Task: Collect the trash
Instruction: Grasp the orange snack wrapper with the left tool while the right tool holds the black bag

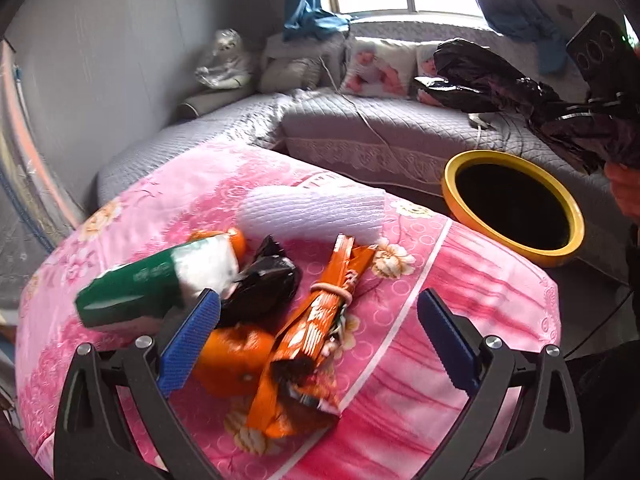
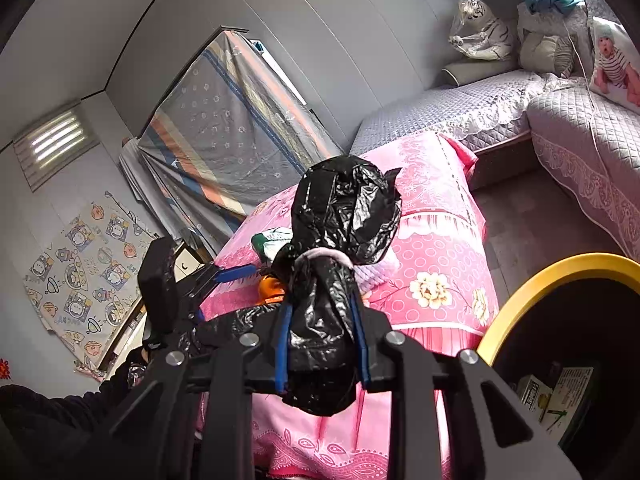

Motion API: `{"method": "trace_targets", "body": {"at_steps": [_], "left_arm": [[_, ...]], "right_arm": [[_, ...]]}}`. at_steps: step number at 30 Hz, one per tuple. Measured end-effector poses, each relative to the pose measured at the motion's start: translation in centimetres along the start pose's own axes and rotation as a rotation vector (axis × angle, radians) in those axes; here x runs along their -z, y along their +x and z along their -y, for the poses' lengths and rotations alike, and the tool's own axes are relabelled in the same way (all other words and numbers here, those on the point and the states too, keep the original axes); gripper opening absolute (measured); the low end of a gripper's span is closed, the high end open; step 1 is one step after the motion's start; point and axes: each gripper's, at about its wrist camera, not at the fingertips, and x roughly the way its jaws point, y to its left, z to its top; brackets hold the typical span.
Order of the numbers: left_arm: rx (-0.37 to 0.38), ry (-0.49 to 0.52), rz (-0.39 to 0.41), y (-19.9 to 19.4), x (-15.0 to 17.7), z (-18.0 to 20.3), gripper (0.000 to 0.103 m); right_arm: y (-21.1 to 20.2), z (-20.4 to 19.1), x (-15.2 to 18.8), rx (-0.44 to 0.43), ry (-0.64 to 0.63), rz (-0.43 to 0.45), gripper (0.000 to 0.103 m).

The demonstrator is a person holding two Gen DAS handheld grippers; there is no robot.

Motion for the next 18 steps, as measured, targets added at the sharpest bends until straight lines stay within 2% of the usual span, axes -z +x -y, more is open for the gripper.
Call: {"method": "trace_targets", "body": {"at_steps": [2,4,8,10,12,18], "left_arm": [[0.029,-0.008,-0.015,0.6,-0.5,-0.2,0.090],[0.029,0.002,-0.031,1.1,-0.8,0.0,0.079],[0.047,0.044,-0.068,1.9,-0.9,0.9,0.078],[0.041,0.068,-0.087,2.2,-0.8,1.3,0.072],[0.023,0.064,-0.111,2.6,-0.9,1.2,0.071],[0.094,0.066,-0.078,0.7,-1.1,1.2,0.071]], "right_arm": [[-0.1,0.1,0.2,-0.004,0.012,-0.003,0.024],[0.0,0.5,0.1,-0.005,0.021,-0.005,0.024],[0.0,1.2,0.3,-0.006,0.039,-0.005,0.024],[0.0,1.7,0.4,-0.007,0.050,-0.005,0.024],[0.0,1.9,0.6,-0.011,0.061,-0.004,0.024],[-0.5,2.2,1.0,-0.004,0.079,0.000,0.024]]}}
